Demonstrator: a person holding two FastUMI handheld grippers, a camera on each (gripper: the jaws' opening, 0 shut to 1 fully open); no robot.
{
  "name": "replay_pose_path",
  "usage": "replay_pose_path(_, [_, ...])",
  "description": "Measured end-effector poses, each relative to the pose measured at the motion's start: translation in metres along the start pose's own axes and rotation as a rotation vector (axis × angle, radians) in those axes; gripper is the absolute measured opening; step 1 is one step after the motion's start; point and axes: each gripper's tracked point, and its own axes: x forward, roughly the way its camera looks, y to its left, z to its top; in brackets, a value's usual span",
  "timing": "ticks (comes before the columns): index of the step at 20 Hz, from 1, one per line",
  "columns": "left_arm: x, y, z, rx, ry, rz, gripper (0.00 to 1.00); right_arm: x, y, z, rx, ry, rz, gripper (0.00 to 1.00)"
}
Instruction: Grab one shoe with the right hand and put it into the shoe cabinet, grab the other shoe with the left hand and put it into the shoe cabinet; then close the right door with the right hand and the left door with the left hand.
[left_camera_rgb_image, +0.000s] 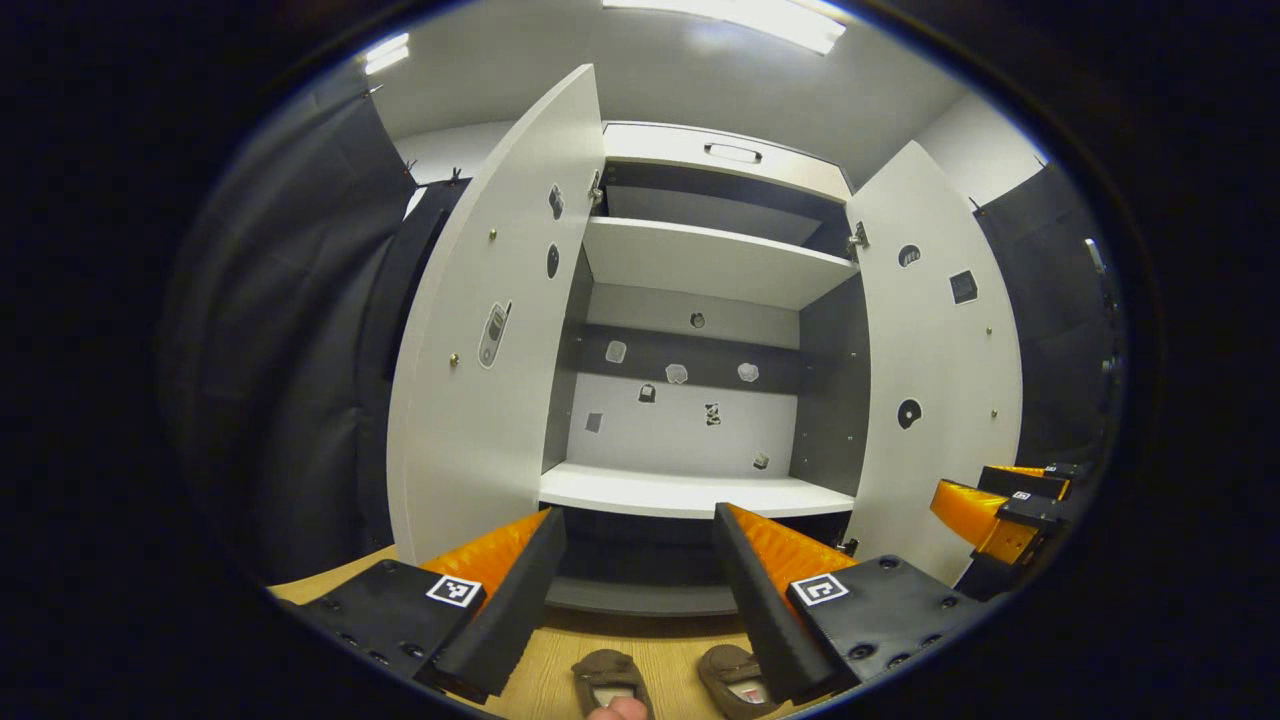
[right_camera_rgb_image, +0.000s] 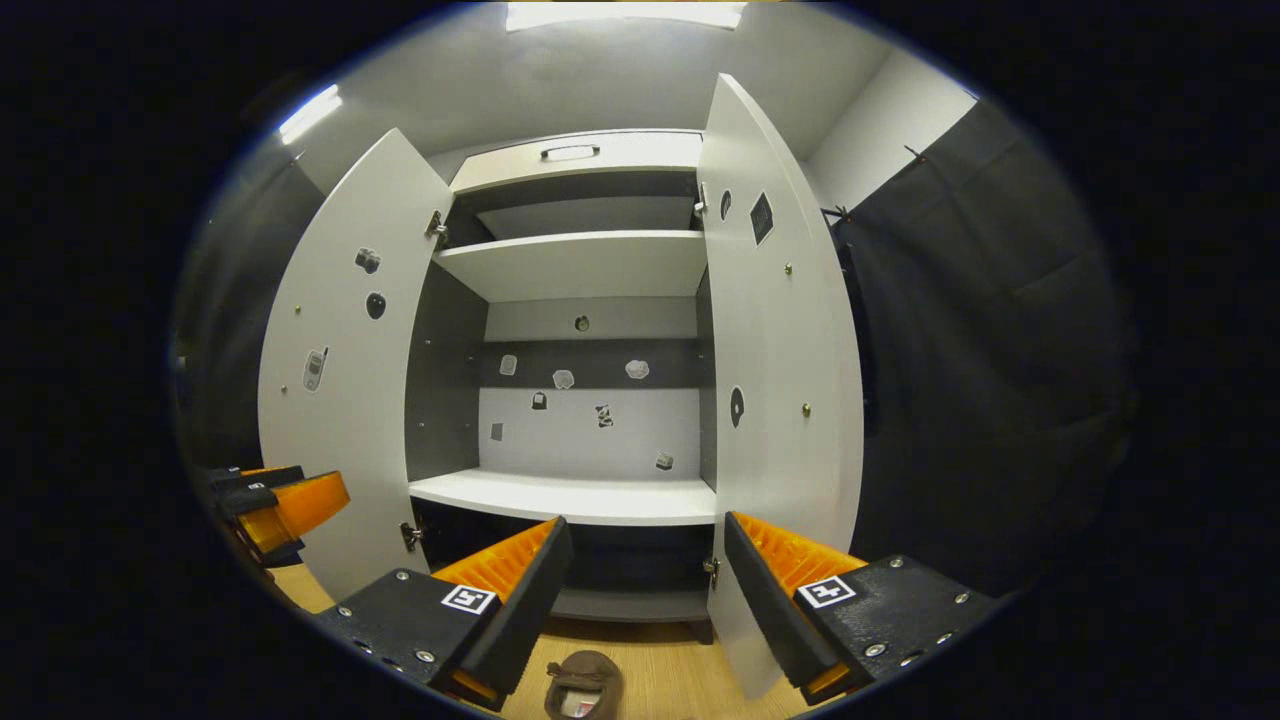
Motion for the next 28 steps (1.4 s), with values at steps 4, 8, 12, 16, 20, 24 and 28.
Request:
replay_pose_path(4, [0.001,-0.002,0.001,0.023,-0.005,-0.004,0.96,-0.001,-0.005,0.001,-0.008,-0.002,-0.012,0.94])
replay_pose_path(8, [0.000,-0.005,0.005,0.043,-0.019,-0.009,0.96,0.001,-0.004,0.003,0.000,-0.007,-0.020,0.94])
replay_pose_path(12, [-0.002,-0.004,0.006,0.059,-0.022,-0.009,0.96,0.001,-0.001,0.003,-0.015,-0.012,-0.015,0.94])
replay_pose_path(16, [-0.003,0.001,0.007,0.070,-0.025,0.002,0.96,0.004,0.003,0.003,-0.038,-0.013,-0.010,0.94])
replay_pose_path(20, [-0.005,0.001,0.009,0.067,-0.031,0.004,0.96,0.007,0.008,0.000,-0.019,-0.004,0.003,0.94])
replay_pose_path(24, [-0.007,0.002,0.009,0.061,-0.028,0.008,0.96,0.014,0.012,-0.018,-0.037,0.032,0.015,0.94])
replay_pose_path(28, [-0.009,0.006,0.009,0.051,-0.030,0.017,0.96,0.021,0.014,-0.044,-0.069,0.087,0.028,0.94])
